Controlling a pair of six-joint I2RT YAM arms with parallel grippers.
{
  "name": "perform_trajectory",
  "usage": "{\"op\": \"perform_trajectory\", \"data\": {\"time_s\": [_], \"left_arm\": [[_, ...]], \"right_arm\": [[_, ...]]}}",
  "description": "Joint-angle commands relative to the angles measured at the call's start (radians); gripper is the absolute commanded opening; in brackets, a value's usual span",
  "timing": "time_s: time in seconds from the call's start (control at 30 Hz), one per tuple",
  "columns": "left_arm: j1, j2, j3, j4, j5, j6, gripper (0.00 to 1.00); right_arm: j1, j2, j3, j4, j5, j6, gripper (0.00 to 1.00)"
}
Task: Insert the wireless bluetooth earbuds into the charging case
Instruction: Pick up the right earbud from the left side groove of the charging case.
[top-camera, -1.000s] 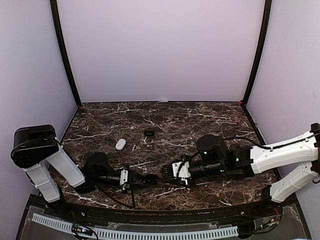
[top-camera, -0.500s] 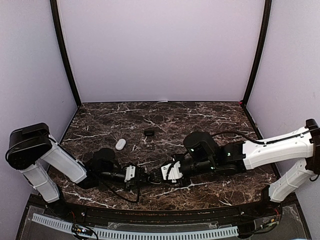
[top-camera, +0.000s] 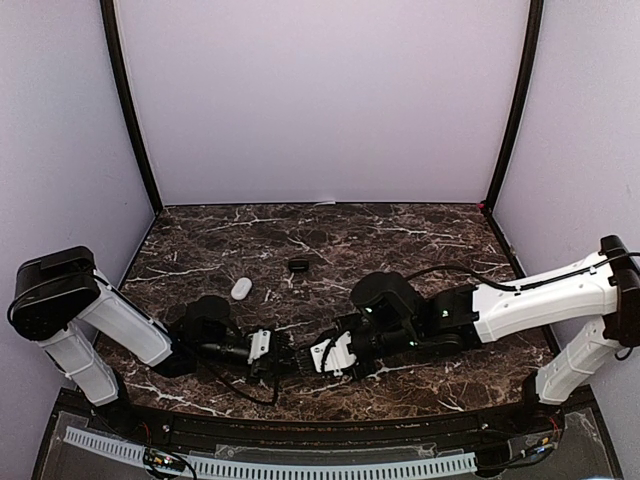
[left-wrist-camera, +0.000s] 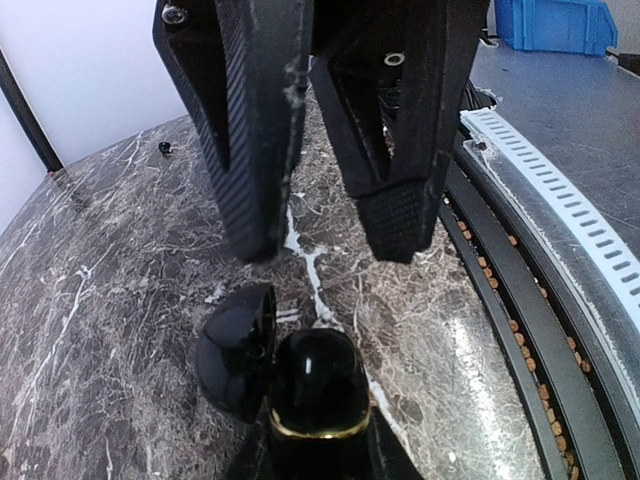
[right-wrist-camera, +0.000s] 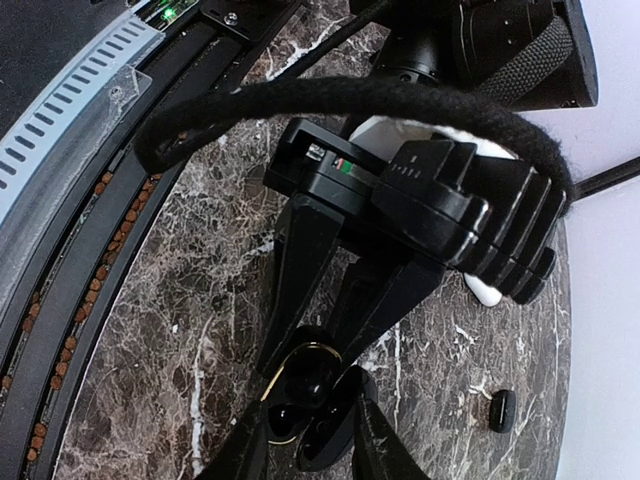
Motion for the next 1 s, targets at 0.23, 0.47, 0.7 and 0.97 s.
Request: {"op": "perform_trajectory", "data": {"time_s": [0.23, 0.47, 0.7, 0.97], "left_arm": [[0.005, -0.006, -0.032, 0.22, -0.115, -0.095, 0.09], [0.005, 0.007, 0.015, 0.269, -0.195, -0.129, 0.09], [0.005, 0.013, 0.048, 0.259, -0.25, -0.088, 0.09], [0.005, 0.024, 0.088, 0.226, -0.288, -0.059, 0.09]], "right_arm": [[0.008, -0.155, -0.116, 0.205, 0.054, 0.419, 0.31], [0.007, -0.297, -0.261, 0.381, 0.115, 0.768, 0.32], [-0.002, -0.261, -0.235, 0.352, 0.134, 1.119, 0.33], [-0.004, -0.115, -0.035, 0.119, 0.161, 1.247, 0.35]]}}
